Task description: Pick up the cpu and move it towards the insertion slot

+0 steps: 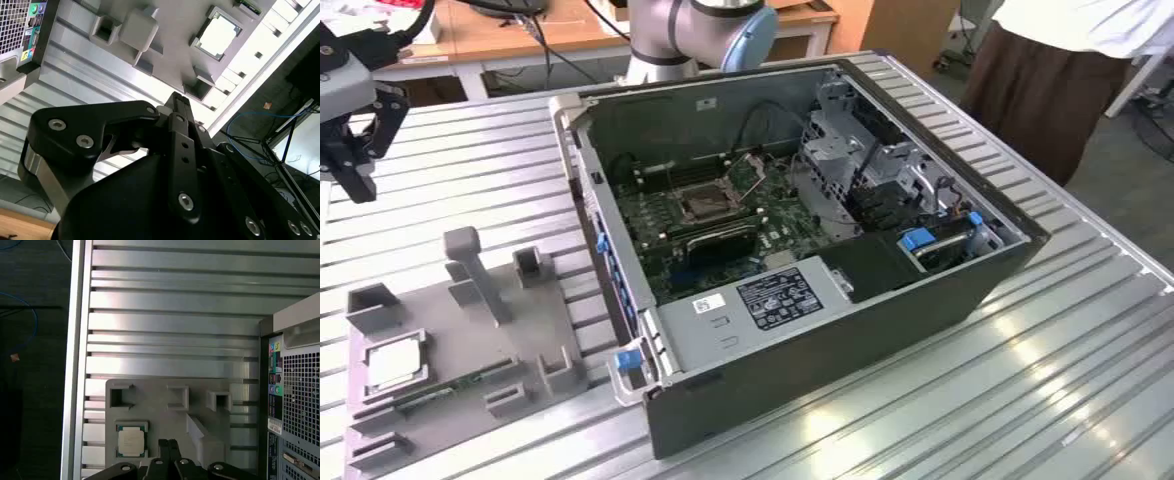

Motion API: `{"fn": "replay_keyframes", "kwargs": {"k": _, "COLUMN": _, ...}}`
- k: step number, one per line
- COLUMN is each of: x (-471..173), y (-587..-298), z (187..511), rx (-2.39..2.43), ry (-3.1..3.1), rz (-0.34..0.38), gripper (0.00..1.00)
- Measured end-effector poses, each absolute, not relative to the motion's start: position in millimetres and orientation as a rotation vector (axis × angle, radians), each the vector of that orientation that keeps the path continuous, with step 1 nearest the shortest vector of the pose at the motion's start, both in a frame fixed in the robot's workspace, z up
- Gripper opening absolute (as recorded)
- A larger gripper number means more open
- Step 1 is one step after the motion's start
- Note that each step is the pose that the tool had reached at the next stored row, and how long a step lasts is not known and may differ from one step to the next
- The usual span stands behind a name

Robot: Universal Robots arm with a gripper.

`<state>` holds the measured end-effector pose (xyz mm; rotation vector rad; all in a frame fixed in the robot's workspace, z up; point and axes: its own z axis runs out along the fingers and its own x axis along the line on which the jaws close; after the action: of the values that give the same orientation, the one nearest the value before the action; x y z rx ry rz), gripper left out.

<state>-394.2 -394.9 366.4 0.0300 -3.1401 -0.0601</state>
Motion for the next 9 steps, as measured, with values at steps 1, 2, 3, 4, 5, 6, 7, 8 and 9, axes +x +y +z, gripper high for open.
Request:
{"fn": "replay_keyframes", "kwargs": {"k": 1, "x": -394.2, "y": -394.9, "z": 366.4, "rx": 0.030, "ry": -3.140, "rz": -0.060, "gripper": 0.11}}
{"fn": "replay_keyframes", "kwargs": {"k": 2, "x": -394.2, "y": -394.9, "z": 366.4, "rx": 0.030, "ry": -3.140, "rz": -0.060, "gripper": 0.11}}
{"fn": "replay_keyframes", "kwargs": {"k": 3, "x": -394.3, "y": -394.9, "z": 366.5, "rx": 0.030, "ry": -3.140, "rz": -0.060, "gripper": 0.11}}
{"fn": "replay_keyframes", "kwargs": {"k": 4, "x": -394.4, "y": -395.0, "z": 366.4, "rx": 0.030, "ry": -3.140, "rz": -0.060, "gripper": 0.11}}
{"fn": "replay_keyframes", "kwargs": {"k": 5, "x": -394.6, "y": -395.0, "z": 366.4, "rx": 0.030, "ry": -3.140, "rz": -0.060, "gripper": 0.11}}
{"fn": "replay_keyframes", "kwargs": {"k": 6, "x": -394.8, "y": -395.2, "z": 366.5, "rx": 0.030, "ry": -3.140, "rz": -0.060, "gripper": 0.11}}
{"fn": "replay_keyframes", "kwargs": {"k": 7, "x": -394.9, "y": -395.3, "z": 366.4, "rx": 0.030, "ry": -3.140, "rz": -0.060, "gripper": 0.11}}
{"fn": "replay_keyframes", "kwargs": {"k": 8, "x": -395.0, "y": -395.6, "z": 366.3, "rx": 0.030, "ry": -3.140, "rz": -0.060, "gripper": 0.11}}
{"fn": "replay_keyframes", "kwargs": {"k": 9, "x": -395.1, "y": -396.1, "z": 366.4, "rx": 0.030, "ry": -3.140, "rz": -0.060, "gripper": 0.11}}
